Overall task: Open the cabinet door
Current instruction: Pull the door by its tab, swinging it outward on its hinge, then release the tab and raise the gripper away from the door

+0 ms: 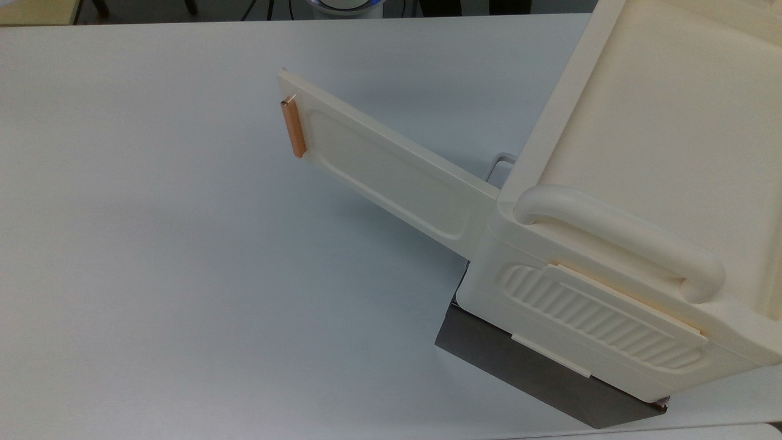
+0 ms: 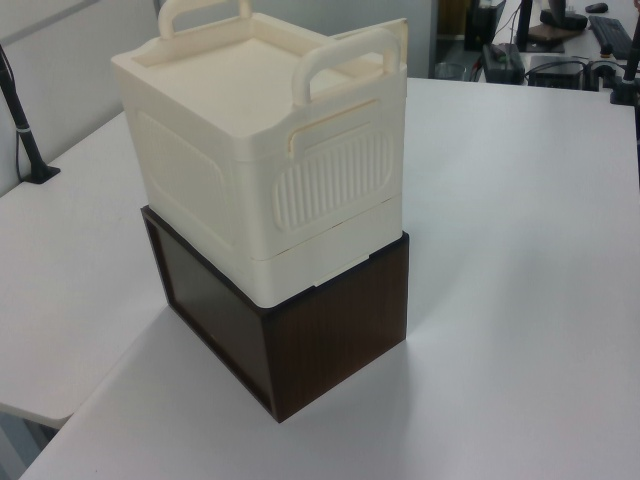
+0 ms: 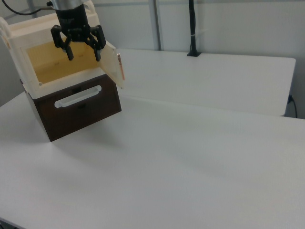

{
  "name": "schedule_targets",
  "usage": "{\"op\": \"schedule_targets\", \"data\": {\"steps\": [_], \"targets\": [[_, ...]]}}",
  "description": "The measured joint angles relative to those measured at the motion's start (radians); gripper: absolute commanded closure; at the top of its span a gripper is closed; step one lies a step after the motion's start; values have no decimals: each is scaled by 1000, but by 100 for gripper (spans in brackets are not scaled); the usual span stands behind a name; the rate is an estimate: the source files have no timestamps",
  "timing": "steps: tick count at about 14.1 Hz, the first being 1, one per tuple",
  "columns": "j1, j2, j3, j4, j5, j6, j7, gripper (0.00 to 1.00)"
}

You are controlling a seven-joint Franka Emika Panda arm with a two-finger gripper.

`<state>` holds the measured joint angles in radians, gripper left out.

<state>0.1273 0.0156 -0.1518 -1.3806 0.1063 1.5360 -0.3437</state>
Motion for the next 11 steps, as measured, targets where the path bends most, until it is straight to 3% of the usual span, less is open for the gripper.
{"op": "schedule_targets", "data": {"steps": [4, 7, 11], "targets": [[47, 56, 2, -12, -10, 112, 56, 0], [37, 76, -4, -61, -68, 111, 95, 0], [-5, 73, -7, -89, -139, 68, 278, 0]]}}
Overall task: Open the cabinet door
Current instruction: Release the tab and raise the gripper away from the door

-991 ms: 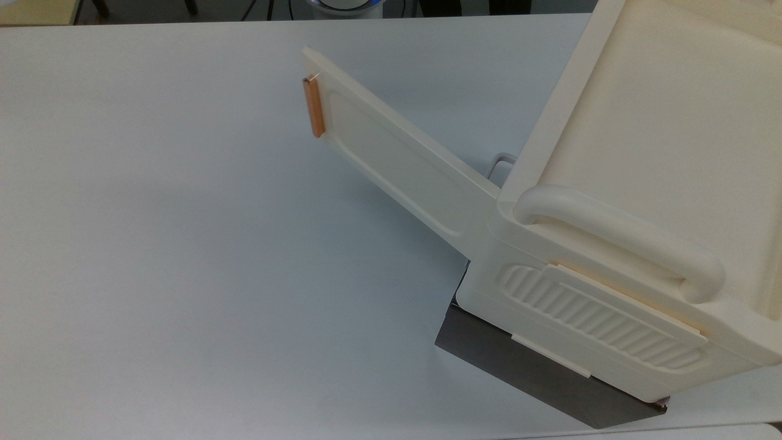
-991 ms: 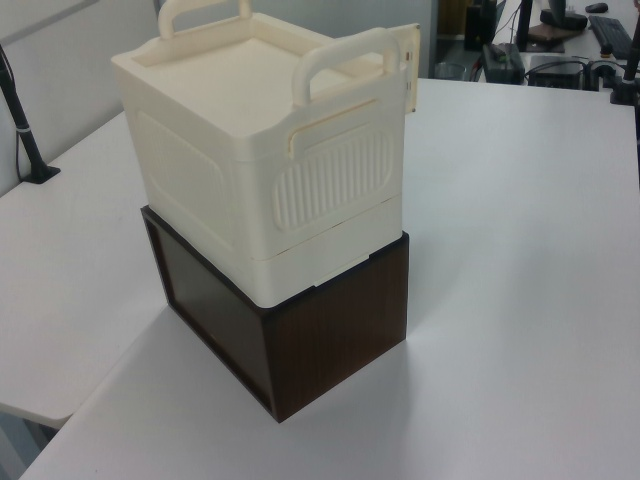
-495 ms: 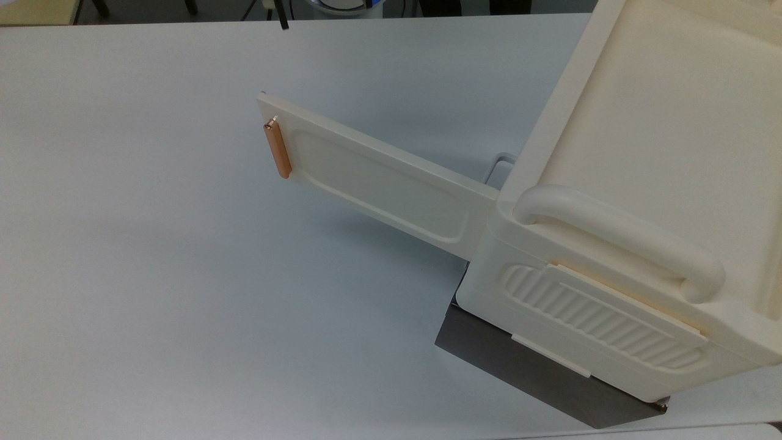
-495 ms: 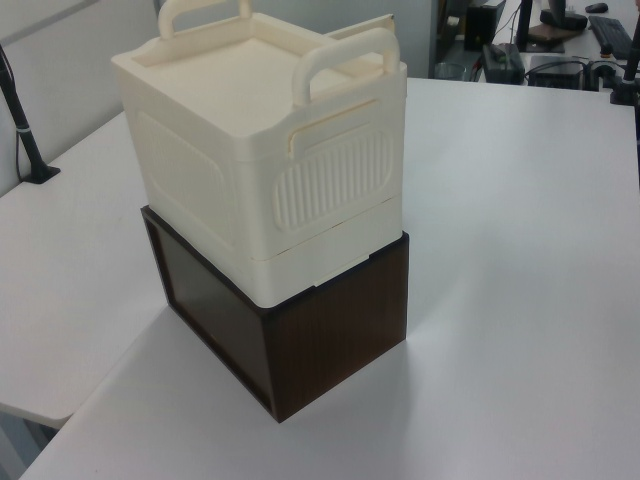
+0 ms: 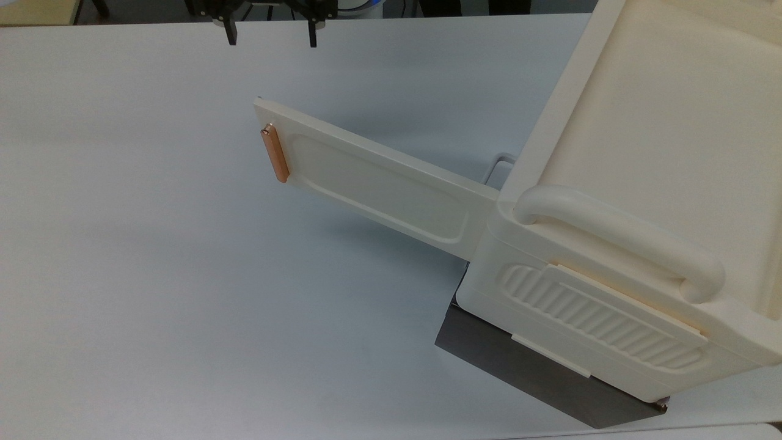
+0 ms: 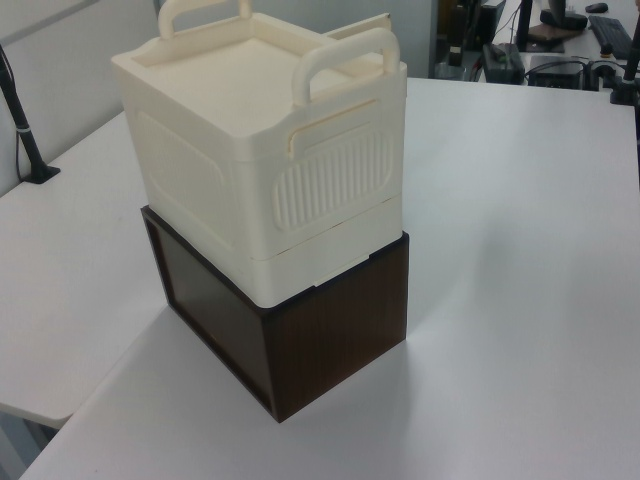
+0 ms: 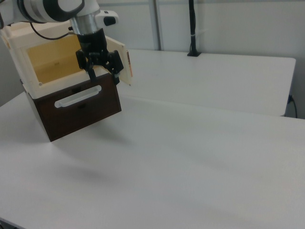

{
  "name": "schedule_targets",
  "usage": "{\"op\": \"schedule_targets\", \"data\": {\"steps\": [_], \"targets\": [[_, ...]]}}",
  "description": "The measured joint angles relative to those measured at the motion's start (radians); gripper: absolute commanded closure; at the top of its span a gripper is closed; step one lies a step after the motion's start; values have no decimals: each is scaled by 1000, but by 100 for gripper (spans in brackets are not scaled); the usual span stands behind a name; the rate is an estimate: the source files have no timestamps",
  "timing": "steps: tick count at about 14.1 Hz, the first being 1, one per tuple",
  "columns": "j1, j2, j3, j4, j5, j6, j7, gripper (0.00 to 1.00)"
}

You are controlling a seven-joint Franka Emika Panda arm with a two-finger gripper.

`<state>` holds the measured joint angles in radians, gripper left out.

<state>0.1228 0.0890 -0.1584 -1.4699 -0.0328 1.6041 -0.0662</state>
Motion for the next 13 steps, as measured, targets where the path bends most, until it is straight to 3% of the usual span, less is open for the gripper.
{"op": "schedule_targets", "data": {"steps": [2, 5, 13], "targets": [[-25, -5, 8, -9, -3, -39, 13, 0], [-98, -5, 69, -20, -3, -40, 14, 0], [-103, -5, 81, -30, -16, -40, 16, 0]]}}
